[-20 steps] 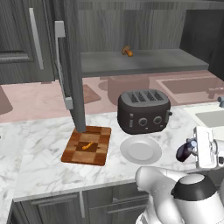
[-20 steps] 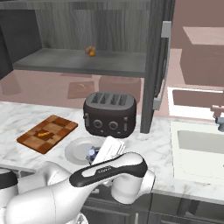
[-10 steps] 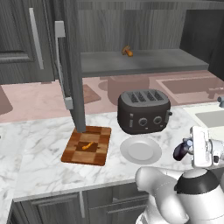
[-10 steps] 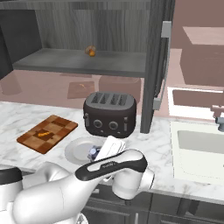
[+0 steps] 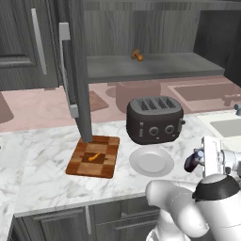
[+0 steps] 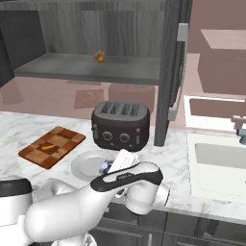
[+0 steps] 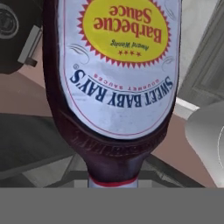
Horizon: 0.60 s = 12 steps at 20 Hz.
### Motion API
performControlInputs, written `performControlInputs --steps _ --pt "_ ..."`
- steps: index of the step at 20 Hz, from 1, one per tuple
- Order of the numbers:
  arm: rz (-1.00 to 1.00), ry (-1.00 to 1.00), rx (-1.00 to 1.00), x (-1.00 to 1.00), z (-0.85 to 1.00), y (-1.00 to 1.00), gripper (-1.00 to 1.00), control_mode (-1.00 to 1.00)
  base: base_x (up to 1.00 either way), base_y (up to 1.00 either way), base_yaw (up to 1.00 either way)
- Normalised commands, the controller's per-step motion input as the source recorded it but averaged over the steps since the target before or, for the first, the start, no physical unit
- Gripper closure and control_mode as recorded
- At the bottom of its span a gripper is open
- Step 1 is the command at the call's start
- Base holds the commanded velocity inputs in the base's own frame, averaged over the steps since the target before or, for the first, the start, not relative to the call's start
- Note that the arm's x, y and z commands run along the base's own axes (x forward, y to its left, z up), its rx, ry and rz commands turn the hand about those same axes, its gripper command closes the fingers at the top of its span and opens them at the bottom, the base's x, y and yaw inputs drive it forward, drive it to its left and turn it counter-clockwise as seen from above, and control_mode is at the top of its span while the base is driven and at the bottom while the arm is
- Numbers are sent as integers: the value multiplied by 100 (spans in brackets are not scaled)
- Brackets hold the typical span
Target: Pick the shrimp from the plate and place it on the cutting board. Then pick the condiment bottle from the cabinet and place it next to the cutting board.
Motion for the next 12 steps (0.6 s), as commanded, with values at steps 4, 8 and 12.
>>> performControlInputs --steps 4,8,12 --pt "0 0 0 13 -16 -10 100 -100 0 0 0" --pt "0 0 0 12 -18 -13 100 -100 0 0 0" --pt "0 0 0 11 -17 -13 100 -100 0 0 0"
